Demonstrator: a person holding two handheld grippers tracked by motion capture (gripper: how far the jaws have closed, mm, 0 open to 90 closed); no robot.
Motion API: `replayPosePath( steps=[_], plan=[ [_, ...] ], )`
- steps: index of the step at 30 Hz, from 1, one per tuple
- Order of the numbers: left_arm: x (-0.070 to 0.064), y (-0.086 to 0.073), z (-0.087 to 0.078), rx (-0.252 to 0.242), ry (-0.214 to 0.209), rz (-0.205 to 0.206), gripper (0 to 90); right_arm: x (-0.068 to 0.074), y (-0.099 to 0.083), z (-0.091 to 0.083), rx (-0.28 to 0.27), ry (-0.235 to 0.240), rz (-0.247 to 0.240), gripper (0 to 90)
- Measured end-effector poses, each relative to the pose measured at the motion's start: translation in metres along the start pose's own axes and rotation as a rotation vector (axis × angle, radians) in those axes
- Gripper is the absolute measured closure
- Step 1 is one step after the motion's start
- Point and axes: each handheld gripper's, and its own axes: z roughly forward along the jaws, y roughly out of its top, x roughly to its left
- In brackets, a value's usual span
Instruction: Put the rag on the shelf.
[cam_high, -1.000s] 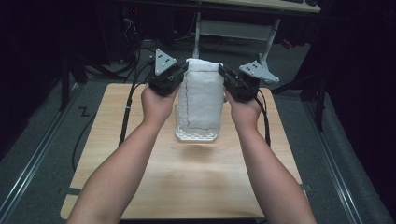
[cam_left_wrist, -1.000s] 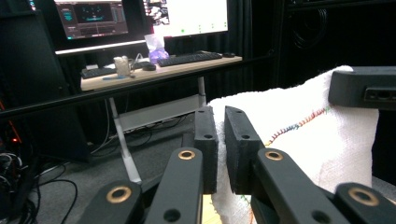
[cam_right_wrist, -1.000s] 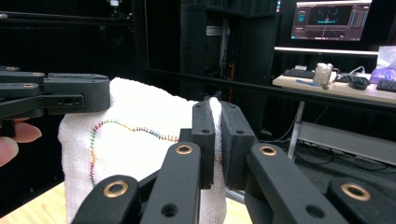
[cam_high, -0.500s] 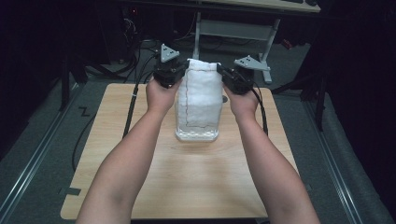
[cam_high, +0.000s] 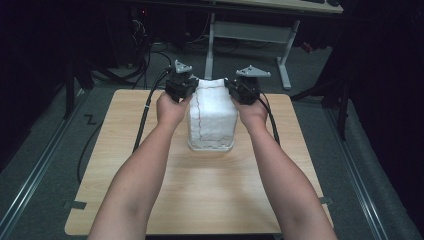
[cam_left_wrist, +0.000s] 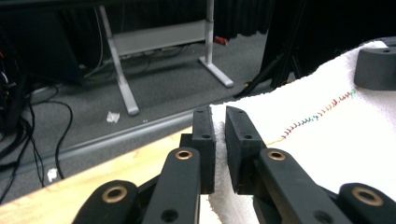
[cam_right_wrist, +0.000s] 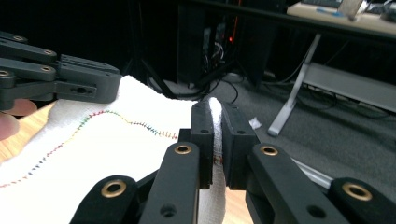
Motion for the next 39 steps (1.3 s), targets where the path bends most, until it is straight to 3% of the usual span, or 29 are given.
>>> replayPosePath(
  steps=[3, 4, 7, 15, 25, 33, 36, 39],
  plan=[
    [0.003, -0.003, 0.001, -0.008, -0.021, -0.058, 73.5, -0.002, -0.005, 0.004, 0.013, -0.005, 0.007, 80.1],
    [0.003, -0.003, 0.001, -0.011, -0.027, -0.064, 68.1, -0.003, -0.005, 0.005, 0.016, -0.005, 0.017, 76.8],
    [0.001, -0.002, -0.002, -0.027, -0.018, -0.049, 64.4, -0.006, -0.006, 0.007, 0.016, 0.013, 0.045, 73.6],
    [-0.001, 0.001, -0.011, -0.056, -0.019, -0.044, 61.5, -0.003, -0.005, 0.0, -0.005, 0.013, 0.024, 70.1],
    [0.003, -0.004, -0.035, -0.093, -0.013, -0.071, 61.0, -0.006, -0.004, -0.027, -0.041, 0.007, 0.015, 67.1],
    [0.005, -0.024, -0.065, -0.116, -0.009, -0.053, 59.4, -0.004, -0.021, -0.054, -0.042, -0.001, -0.004, 62.7],
    [0.007, -0.038, -0.08, -0.111, -0.007, -0.024, 60.0, -0.003, -0.031, -0.065, -0.03, -0.023, -0.037, 61.2],
    [0.01, -0.055, -0.094, -0.104, -0.023, -0.035, 60.0, -0.001, -0.045, -0.075, -0.02, -0.034, -0.042, 60.3]
  ],
)
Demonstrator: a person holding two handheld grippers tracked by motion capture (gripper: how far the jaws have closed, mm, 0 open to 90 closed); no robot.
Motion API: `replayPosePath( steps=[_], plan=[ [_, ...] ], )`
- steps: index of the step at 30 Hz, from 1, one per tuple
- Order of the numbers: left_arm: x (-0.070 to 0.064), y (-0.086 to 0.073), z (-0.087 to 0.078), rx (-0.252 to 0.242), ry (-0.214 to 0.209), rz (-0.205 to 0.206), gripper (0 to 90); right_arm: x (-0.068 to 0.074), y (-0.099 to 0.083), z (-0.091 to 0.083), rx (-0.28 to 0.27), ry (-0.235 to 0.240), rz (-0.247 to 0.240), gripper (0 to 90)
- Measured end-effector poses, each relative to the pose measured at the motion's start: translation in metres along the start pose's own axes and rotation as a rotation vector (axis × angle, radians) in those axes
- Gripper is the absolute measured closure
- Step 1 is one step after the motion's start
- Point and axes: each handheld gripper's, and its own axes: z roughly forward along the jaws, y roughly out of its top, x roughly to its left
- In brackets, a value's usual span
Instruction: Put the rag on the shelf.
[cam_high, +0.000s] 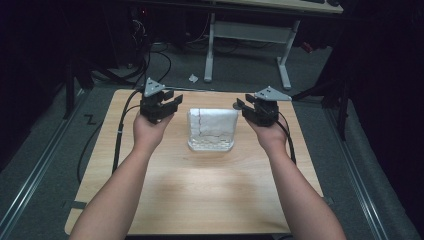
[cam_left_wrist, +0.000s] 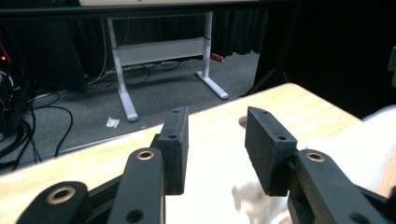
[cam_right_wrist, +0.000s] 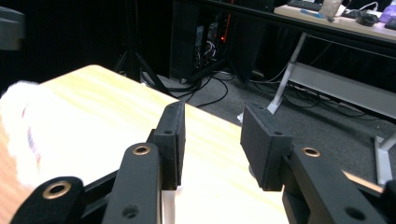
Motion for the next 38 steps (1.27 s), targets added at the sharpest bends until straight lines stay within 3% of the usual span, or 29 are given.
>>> replayPosePath(
  steps=[6, 15, 20, 24, 26, 29, 31, 38],
  plan=[
    [-0.001, -0.039, -0.026, 0.026, -0.022, 0.001, 59.2, 0.007, -0.031, -0.023, 0.01, 0.004, -0.014, 57.2],
    [-0.015, -0.117, -0.054, 0.121, -0.086, -0.04, 56.2, 0.026, -0.084, -0.051, 0.065, 0.022, -0.032, 52.9],
    [-0.028, -0.161, -0.066, 0.213, -0.117, -0.004, 53.9, 0.042, -0.121, -0.06, 0.134, 0.034, -0.022, 52.0],
    [-0.035, -0.187, -0.082, 0.265, -0.139, -0.03, 51.5, 0.052, -0.147, -0.063, 0.211, 0.039, 0.016, 51.8],
    [-0.04, -0.19, -0.085, 0.292, -0.155, -0.039, 50.6, 0.059, -0.164, -0.068, 0.223, 0.013, 0.021, 53.2],
    [-0.048, -0.193, -0.086, 0.297, -0.135, 0.017, 49.6, 0.065, -0.184, -0.074, 0.275, 0.018, 0.031, 53.6],
    [-0.046, -0.193, -0.084, 0.3, -0.13, 0.022, 49.6, 0.067, -0.188, -0.077, 0.28, 0.009, 0.017, 52.4],
    [-0.041, -0.195, -0.082, 0.304, -0.13, -0.005, 48.8, 0.063, -0.188, -0.075, 0.283, 0.011, 0.034, 51.0]
  ],
)
